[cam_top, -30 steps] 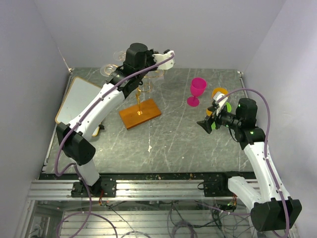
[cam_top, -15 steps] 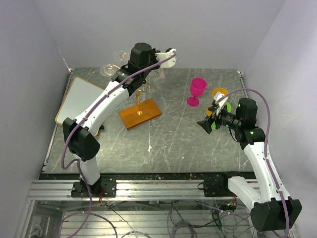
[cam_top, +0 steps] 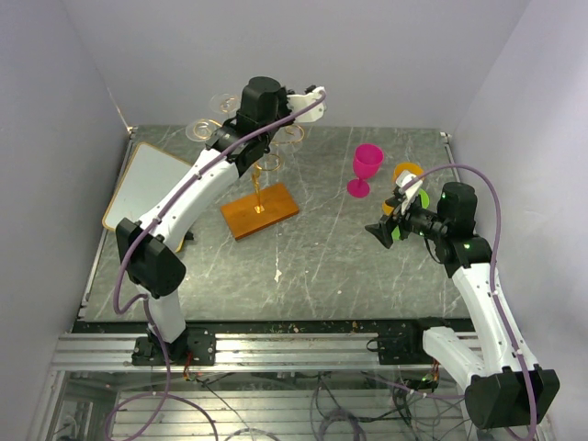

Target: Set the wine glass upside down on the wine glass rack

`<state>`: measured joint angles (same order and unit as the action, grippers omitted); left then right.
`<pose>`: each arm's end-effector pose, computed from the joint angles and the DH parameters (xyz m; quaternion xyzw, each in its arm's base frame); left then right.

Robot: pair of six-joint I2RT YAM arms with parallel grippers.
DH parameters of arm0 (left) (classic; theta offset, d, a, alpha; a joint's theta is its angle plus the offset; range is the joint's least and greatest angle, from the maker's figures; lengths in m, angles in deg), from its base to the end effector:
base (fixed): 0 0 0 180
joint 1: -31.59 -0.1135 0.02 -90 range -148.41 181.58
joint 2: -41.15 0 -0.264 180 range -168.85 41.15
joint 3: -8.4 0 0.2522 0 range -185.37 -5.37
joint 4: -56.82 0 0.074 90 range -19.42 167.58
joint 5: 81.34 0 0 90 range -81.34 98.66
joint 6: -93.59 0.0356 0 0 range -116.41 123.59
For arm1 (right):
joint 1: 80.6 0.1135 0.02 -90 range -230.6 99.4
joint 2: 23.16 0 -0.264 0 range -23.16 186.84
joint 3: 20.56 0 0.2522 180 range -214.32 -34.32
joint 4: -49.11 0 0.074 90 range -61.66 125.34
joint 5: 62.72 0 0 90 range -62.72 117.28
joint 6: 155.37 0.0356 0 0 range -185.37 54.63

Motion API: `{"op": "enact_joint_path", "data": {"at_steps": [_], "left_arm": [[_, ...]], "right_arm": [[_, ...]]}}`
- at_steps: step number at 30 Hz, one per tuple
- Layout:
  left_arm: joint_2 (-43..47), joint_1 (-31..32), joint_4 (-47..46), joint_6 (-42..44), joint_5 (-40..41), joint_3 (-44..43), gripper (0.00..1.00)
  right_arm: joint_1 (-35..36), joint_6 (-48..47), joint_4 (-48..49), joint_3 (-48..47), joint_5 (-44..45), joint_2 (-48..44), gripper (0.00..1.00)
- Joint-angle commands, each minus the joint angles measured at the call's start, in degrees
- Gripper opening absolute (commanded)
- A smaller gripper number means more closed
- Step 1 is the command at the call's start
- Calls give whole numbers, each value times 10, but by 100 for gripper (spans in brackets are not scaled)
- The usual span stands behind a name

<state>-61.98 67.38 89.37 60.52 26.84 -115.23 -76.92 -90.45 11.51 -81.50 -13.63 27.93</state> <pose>0.3485 -0.2376 0.4364 0.4870 0.6017 0.2347 0.5880 0.1901 0.0356 0.3151 -0.3742 0.7321 0.2040 0.5314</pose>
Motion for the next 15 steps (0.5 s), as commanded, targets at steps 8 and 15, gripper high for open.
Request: {"op": "enact_joint_path", "data": {"at_steps": [8, 15], "left_arm": [[9, -1, 7, -13, 10, -23, 7], [14, -1, 20, -12, -1, -16, 7]], "right_arm": [[-6, -1, 9, 5, 0, -9, 87], [-7, -1, 9, 5, 0, -9, 87]]}}
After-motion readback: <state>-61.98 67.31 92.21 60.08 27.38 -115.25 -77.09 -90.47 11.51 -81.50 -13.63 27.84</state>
